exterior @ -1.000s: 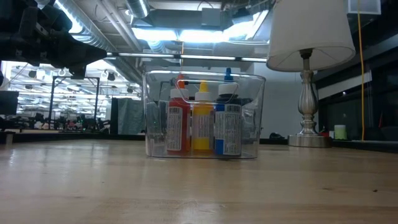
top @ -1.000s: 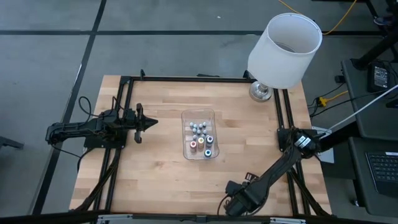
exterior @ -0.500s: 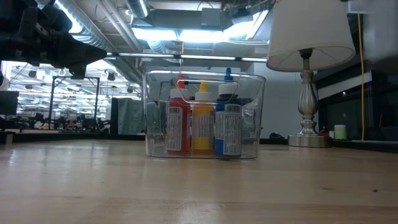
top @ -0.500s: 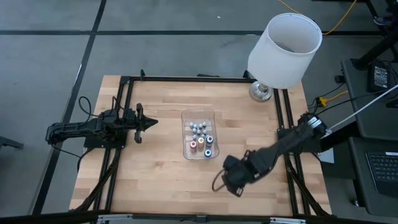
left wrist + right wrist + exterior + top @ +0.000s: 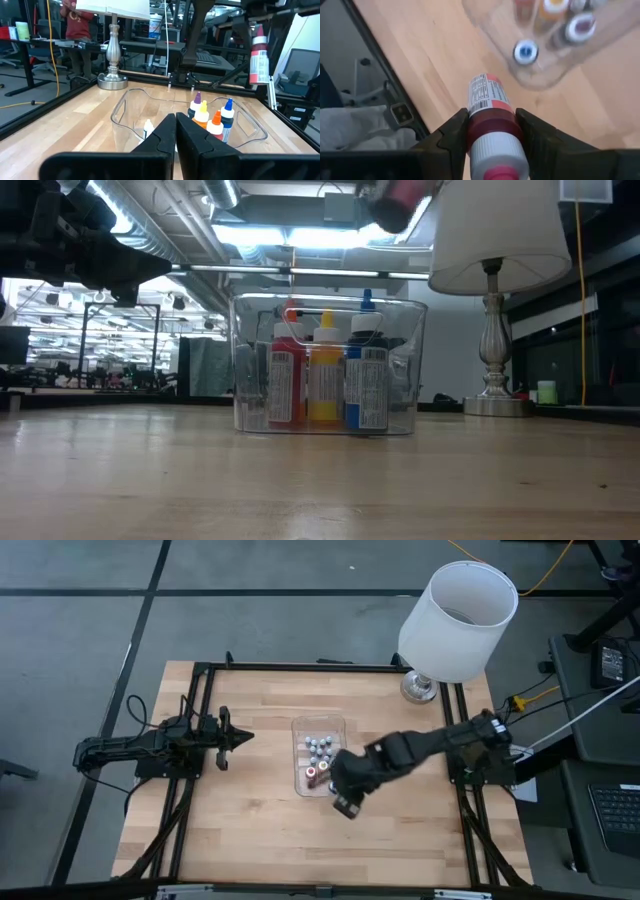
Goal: Pick & Place food coloring
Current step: Put the large pink food coloring into the transparent bin
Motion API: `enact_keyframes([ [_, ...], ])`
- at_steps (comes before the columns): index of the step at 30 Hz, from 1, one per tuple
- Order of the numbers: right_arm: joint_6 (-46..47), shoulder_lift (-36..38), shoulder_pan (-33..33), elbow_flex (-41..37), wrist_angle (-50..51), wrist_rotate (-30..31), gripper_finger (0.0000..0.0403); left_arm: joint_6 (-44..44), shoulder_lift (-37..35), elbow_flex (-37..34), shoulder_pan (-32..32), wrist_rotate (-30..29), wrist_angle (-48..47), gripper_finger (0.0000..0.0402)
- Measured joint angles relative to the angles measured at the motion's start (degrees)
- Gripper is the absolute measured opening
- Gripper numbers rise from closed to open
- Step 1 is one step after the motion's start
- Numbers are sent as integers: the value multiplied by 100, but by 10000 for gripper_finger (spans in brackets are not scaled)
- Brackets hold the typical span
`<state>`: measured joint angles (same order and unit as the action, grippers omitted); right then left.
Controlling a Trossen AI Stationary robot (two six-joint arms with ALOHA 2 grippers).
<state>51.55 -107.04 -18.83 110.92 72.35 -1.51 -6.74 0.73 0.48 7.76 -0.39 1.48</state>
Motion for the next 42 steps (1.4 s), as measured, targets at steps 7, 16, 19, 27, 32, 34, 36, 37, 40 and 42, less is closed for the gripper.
enact_keyframes([
  [7, -740, -1034, 485, 1719, 631, -112, 149, 0, 0, 1, -1, 1, 1, 9],
  [16, -310, -1565, 845, 2212, 1396, 298, 150, 0, 0, -1, -1, -1, 1, 8],
  [19, -66, -1554, 850, 2121, 1299, 296, 150, 0, 0, 0, -1, -1, 1, 10],
  [27, 375, -1687, 850, 2112, 865, 390, 151, 0, 0, -1, -1, -1, 1, 8],
  [32, 373, -1968, 850, 2112, 771, 377, 151, 0, 0, 0, 1, 1, -11, 6],
  [34, 369, -2075, 850, 2112, 772, 309, 152, 0, 0, 1, 0, 1, 5, 6],
  [36, 370, -2140, 850, 2112, 779, 297, 152, 0, 0, -1, 1, -1, -17, 6],
  [37, 371, -2167, 850, 2112, 775, 296, 152, -2, 0, 1, 1, -1, -1, 6],
  [40, 373, -2258, 850, 2112, 783, 337, 152, -2, 0, 1, 1, -1, -4, 9],
  [42, 384, -2315, 850, 2112, 857, 375, 152, 0, 0, 1, 0, -1, 1, 10],
])
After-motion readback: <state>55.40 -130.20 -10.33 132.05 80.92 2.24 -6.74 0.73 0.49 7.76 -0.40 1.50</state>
